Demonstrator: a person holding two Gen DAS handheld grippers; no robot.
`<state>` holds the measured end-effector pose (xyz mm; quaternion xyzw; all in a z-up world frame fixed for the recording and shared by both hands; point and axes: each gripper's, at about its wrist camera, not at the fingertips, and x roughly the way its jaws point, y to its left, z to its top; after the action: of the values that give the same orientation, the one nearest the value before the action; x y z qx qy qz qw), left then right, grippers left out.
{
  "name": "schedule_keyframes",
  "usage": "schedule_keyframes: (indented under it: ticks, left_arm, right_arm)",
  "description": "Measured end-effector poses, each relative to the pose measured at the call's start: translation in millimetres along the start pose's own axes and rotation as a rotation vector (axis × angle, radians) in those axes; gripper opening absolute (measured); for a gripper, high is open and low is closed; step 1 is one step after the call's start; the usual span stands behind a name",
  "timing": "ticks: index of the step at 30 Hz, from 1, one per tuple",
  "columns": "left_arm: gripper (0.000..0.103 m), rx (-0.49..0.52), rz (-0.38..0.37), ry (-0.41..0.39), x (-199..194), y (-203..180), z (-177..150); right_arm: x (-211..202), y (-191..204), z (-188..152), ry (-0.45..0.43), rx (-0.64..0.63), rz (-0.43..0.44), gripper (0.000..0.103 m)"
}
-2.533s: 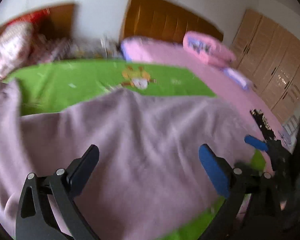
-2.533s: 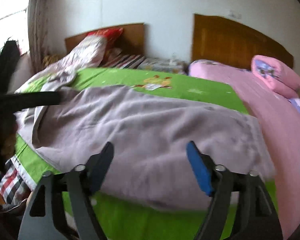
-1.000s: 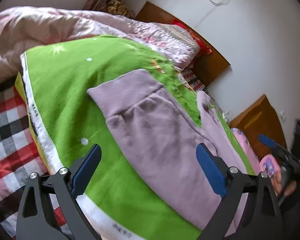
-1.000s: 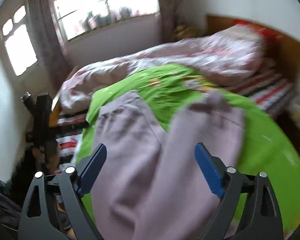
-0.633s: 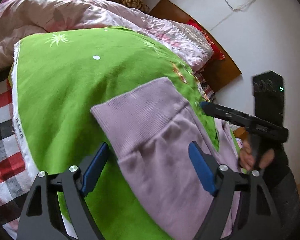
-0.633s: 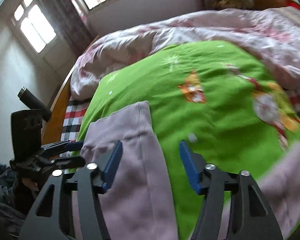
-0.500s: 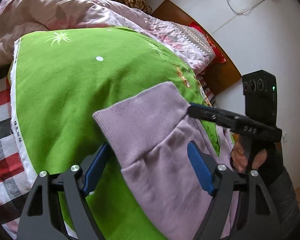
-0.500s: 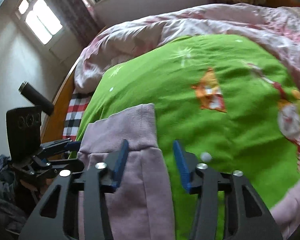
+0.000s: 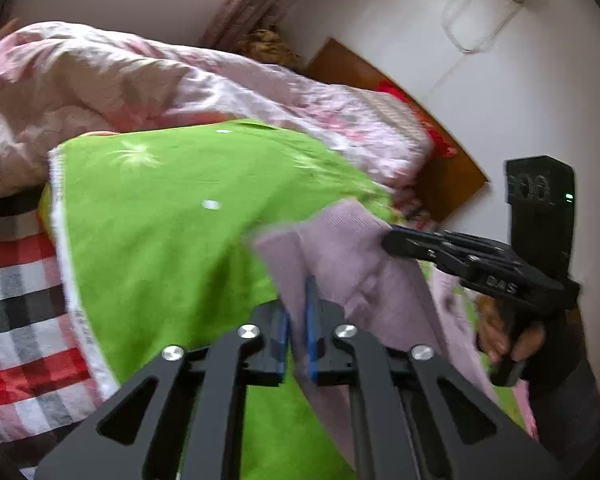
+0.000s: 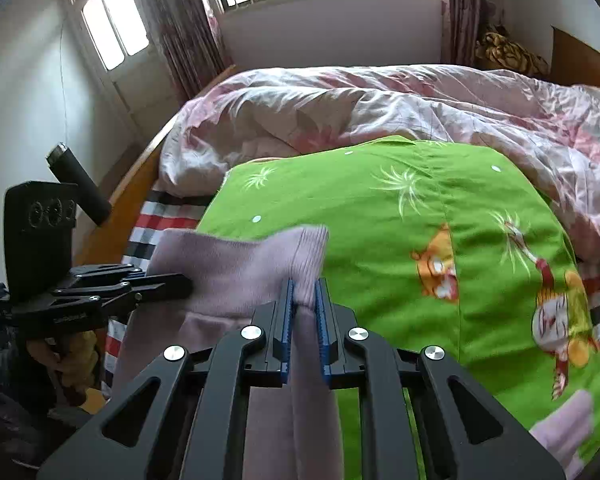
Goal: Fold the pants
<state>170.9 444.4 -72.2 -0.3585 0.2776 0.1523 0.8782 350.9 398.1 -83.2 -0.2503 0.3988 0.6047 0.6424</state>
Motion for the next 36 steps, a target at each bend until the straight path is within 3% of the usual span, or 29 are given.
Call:
schedule_keyframes:
  ticks: [4, 7, 8, 9, 10, 11, 13, 15, 17, 18, 21, 24, 28, 31, 33, 34, 35, 36]
  left_arm:
    - [0.007, -0.043, 0.039, 0.101, 28, 22, -6]
    - [0.013, -0.02, 0.069, 0.098, 33, 24, -9]
    - [0.018, -0.025, 0.084, 0.088, 31, 23, -7]
    - [0.022, -0.036, 0.111, 0.073, 28, 23, -6]
    - [0.039, -0.056, 0.169, 0.042, 21, 22, -4]
    - [0.059, -0.071, 0.212, 0.013, 15, 20, -2]
    - [0.074, -0.068, 0.278, -0.068, -6, 6, 3]
    - [0.082, 0.022, 0.248, -0.12, -27, -24, 1]
    - [0.097, 0.13, 0.158, -0.11, -36, -55, -10]
    - [0.099, 0.167, 0.119, -0.093, -36, -66, -15]
    - [0.1, 0.319, -0.027, 0.038, -27, -104, -49]
    - [0.1, 0.403, -0.126, 0.18, -6, -128, -86]
    - [0.1, 0.382, -0.09, 0.338, 32, -125, -112]
    - [0.1, 0.32, -0.14, 0.352, 32, -116, -106]
    - [0.1, 0.278, -0.146, 0.35, 28, -108, -99]
    - [0.1, 0.258, -0.137, 0.342, 24, -103, -96]
    - [0.1, 0.247, -0.131, 0.331, 19, -100, -95]
    - [0.1, 0.237, -0.124, 0.313, 13, -95, -93]
  right_arm:
    - [40, -10, -13, 0.074, 0.024, -0.036, 0.013]
    - [40, -19, -12, 0.062, 0.075, -0.013, 0.015]
    - [38, -20, -9, 0.069, 0.085, -0.01, 0.021]
    - [36, -20, -7, 0.074, 0.095, -0.013, 0.037]
    - [31, -21, -4, 0.073, 0.105, -0.031, 0.047]
    - [22, -21, -2, 0.056, 0.117, -0.057, 0.065]
    - [-16, -25, 0, -0.033, 0.149, -0.07, 0.066]
    - [-66, -38, -11, -0.129, 0.204, -0.105, 0.066]
    - [-107, -54, -33, -0.186, 0.255, -0.161, 0.066]
    - [-131, -66, -54, -0.203, 0.292, -0.212, 0.066]
    - [-174, -106, -119, -0.201, 0.461, -0.295, 0.066]
    - [-189, -139, -186, -0.169, 0.67, -0.286, 0.066]
    - [-179, -155, -233, -0.153, 0.787, -0.251, 0.066]
    - [-160, -162, -242, -0.144, 0.809, -0.214, 0.061]
    - [-154, -160, -236, -0.163, 0.779, -0.225, 0.051]
    - [-154, -161, -236, -0.171, 0.782, -0.241, 0.042]
    - [-154, -160, -236, -0.164, 0.787, -0.249, 0.008]
    - [-154, -156, -233, -0.163, 0.773, -0.266, 0.009]
